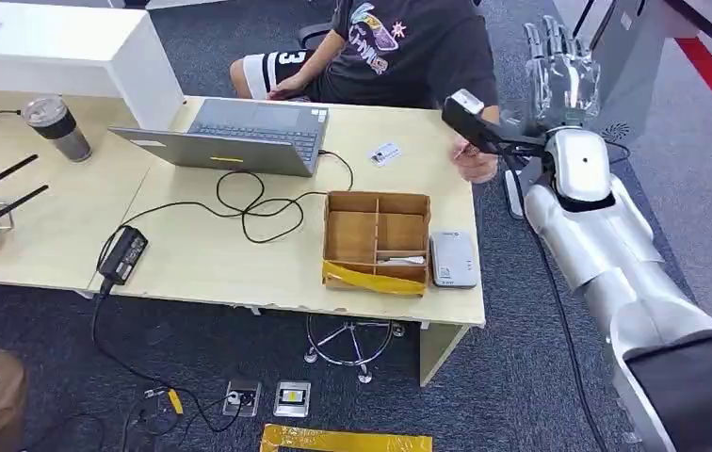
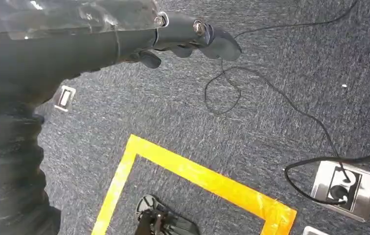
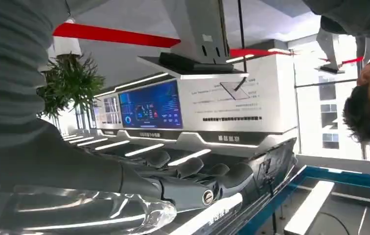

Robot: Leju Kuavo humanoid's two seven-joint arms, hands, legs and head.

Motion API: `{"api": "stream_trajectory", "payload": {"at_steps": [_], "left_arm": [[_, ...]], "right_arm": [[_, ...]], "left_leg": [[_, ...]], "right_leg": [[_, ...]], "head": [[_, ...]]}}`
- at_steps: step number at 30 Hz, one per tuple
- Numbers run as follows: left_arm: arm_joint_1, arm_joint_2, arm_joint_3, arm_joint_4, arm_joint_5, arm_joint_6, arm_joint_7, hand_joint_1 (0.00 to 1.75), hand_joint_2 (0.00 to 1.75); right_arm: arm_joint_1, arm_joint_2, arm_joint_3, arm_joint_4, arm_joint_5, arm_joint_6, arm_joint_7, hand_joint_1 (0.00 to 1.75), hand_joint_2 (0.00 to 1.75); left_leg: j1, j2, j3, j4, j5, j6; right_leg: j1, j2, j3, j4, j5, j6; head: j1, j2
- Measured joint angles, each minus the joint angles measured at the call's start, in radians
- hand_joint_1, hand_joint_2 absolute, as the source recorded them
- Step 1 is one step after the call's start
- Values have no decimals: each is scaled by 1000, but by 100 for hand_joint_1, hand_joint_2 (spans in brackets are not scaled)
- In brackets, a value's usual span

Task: Pass the card to the sensor for recognition and then transmit it.

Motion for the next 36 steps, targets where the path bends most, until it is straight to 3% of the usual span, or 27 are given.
{"api": "stream_trajectory", "payload": {"at_steps": [13,18,23,30,36], "left_arm": [[7,9,0,0,35,11,-8,0,175],[23,14,1,1,66,20,-22,0,175],[56,15,2,1,84,18,-44,0,175],[63,17,2,2,84,16,-51,0,175],[63,17,2,2,88,18,-51,0,175]], "right_arm": [[-4,2,-8,0,-72,-90,-80,0,175],[18,-4,-44,0,-221,-108,-129,0,175],[124,-46,-127,-18,-435,-108,-189,0,175],[260,-111,-242,-62,-569,-109,-185,0,175],[346,-162,-296,-105,-618,-111,-179,0,175]], "left_leg": [[0,0,-1,0,0,0],[0,0,0,0,0,0],[0,-2,0,0,0,0],[0,-2,-1,0,0,0],[0,-1,-1,0,0,0]], "right_leg": [[0,0,0,0,0,0],[0,0,0,0,0,0],[0,-2,1,-1,0,0],[-1,-1,0,-2,0,0],[0,-1,0,-1,0,0]], "head": [[0,0],[0,0],[0,0],[0,0],[0,0]]}}
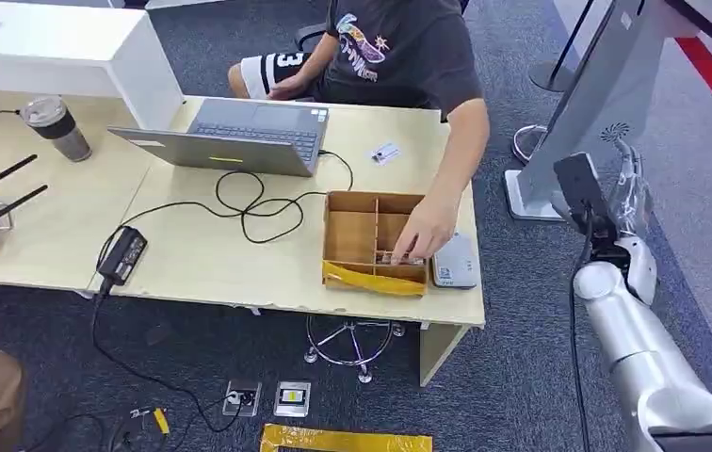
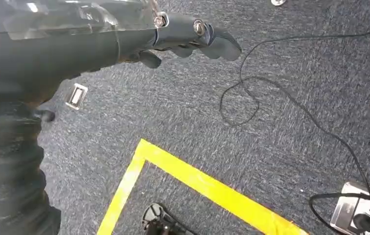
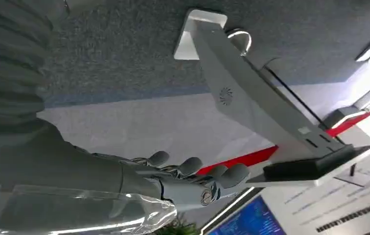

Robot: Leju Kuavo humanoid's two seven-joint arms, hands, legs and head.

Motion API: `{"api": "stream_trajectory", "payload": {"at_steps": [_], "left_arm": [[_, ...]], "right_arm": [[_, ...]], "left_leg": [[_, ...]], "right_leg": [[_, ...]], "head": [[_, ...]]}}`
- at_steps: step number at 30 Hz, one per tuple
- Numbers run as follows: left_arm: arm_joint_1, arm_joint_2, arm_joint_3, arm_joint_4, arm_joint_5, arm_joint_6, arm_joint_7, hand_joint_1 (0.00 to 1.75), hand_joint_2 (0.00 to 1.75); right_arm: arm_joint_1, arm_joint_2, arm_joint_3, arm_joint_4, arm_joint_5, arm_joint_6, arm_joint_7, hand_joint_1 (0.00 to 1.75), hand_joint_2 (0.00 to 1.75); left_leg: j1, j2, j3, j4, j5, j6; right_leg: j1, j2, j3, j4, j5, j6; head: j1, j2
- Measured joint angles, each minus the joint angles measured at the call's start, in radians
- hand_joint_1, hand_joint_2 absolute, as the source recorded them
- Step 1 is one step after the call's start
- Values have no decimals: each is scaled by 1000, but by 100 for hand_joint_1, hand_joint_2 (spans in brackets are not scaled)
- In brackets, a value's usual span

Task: Pass the card to the sensor for recognition and then transmit it.

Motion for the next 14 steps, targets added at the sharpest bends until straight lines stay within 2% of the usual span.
{"api": "stream_trajectory", "payload": {"at_steps": [9,14], "left_arm": [[0,0,0,0,2,0,0,0,175],[5,-4,0,0,11,3,-1,0,175]], "right_arm": [[19,-19,-24,-20,-17,-2,5,0,175],[116,-85,-97,-40,-131,-23,31,0,175]], "left_leg": [[0,0,0,0,0,0],[0,-1,0,0,0,0]], "right_leg": [[0,1,0,0,0,0],[0,-1,0,-1,0,0]], "head": [[0,0],[0,0]]}}
